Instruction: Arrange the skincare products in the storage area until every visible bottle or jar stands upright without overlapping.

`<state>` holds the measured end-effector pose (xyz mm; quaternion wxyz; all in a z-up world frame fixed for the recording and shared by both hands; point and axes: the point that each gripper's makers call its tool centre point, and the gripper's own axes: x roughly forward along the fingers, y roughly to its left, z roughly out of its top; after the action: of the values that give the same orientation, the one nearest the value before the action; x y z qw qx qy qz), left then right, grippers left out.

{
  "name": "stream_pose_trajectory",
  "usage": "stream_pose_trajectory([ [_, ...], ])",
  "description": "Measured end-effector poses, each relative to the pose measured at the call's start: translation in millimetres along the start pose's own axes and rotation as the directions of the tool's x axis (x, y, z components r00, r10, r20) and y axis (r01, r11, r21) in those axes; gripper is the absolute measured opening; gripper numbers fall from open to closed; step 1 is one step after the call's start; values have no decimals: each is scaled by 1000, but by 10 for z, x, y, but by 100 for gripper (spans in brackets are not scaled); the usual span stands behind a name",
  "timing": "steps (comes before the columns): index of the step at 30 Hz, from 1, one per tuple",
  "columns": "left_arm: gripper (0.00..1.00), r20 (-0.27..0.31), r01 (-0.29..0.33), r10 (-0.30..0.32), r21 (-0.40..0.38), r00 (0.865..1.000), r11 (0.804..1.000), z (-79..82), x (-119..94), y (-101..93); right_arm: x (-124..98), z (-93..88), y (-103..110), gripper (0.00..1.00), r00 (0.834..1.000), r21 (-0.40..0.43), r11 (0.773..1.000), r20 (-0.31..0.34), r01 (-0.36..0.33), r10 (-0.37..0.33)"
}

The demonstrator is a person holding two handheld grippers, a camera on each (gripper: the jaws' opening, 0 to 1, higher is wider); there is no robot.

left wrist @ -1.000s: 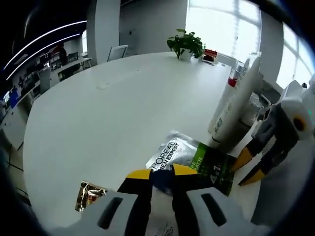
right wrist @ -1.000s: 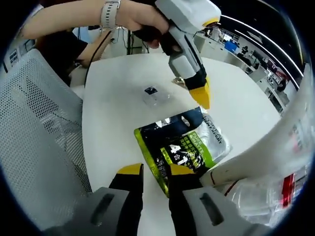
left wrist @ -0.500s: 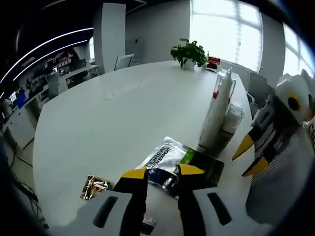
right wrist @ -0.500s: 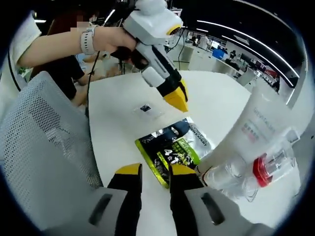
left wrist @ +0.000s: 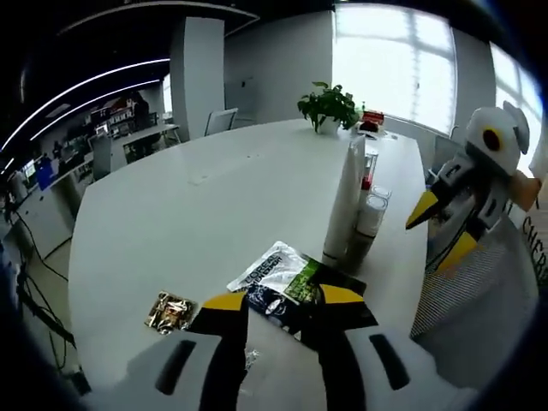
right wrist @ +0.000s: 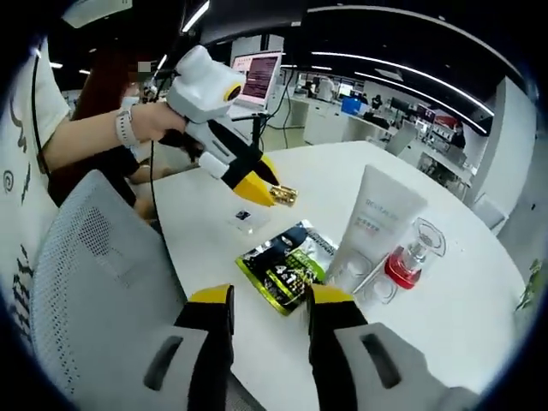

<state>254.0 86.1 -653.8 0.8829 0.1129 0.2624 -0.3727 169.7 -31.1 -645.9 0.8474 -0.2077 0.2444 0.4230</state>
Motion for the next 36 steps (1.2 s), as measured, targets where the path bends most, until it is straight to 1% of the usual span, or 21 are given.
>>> stream_pose_trajectory([
  [1,31,4,-4,4,8,1000,1000,15,-22,-15,-42,8,-19,40,1000,17,1000,8,10,-10],
  [3,31,8,-14,13,9,1000,1000,34,-64,-32,-77,6,-30,40,1000,36,999,9,14,-14],
  [4,31,14,-22,22,2,1000,1000,46,-101,-21,-121,0,-65,42,999,56,998,14,28,-29],
  [6,32,25,-33,34,-6,999,999,57,-144,-15,-166,-27,-117,47,999,72,996,7,49,-49],
  [9,36,30,-49,49,-7,998,999,61,-214,-23,-225,-44,-184,53,997,94,992,9,78,-80],
  [12,40,28,-58,58,2,998,998,56,-317,-63,-285,-88,-301,59,993,113,986,5,119,-121],
  [13,40,43,-65,65,0,997,998,74,-369,-81,-298,-100,-323,60,992,119,985,3,124,-125],
  [15,42,54,-58,59,-18,997,998,71,-411,-123,-330,-128,-384,63,990,162,977,3,137,-139],
  [17,47,39,-66,67,-20,997,998,35,-445,-142,-362,-145,-418,67,990,174,975,-1,140,-142],
  [19,54,35,-79,79,-16,996,997,26,-494,-151,-398,-152,-445,70,987,174,972,-5,156,-158],
  [20,55,37,-82,83,-20,996,996,29,-516,-154,-408,-161,-462,72,987,175,971,-4,162,-163],
  [22,63,64,-103,107,-58,992,993,54,-575,-149,-418,-168,-477,77,986,181,969,-7,165,-167],
  [23,67,64,-103,107,-61,992,993,52,-581,-154,-421,-168,-475,79,986,174,971,-7,166,-167],
  [24,71,55,-109,112,-62,992,992,10,-613,-193,-425,-171,-476,80,986,172,971,-9,167,-168],
  [25,71,53,-112,116,-63,992,992,-2,-624,-203,-427,-174,-481,81,985,173,970,-8,170,-171],
  [27,72,47,-126,129,-69,990,990,-37,-653,-217,-431,-193,-479,87,985,176,970,-16,169,-169],
  [30,83,57,-106,111,-78,992,991,-45,-688,-296,-445,-203,-471,92,986,176,970,-21,165,-164],
  [33,84,56,-66,70,-73,996,995,-66,-707,-418,-455,-218,-470,96,987,174,971,-29,163,-161],
  [34,86,50,-56,59,-68,997,996,-81,-711,-449,-455,-221,-473,97,987,172,971,-31,164,-161],
  [36,92,44,-61,64,-71,997,996,-101,-704,-459,-453,-212,-484,99,986,169,972,-26,166,-164],
])
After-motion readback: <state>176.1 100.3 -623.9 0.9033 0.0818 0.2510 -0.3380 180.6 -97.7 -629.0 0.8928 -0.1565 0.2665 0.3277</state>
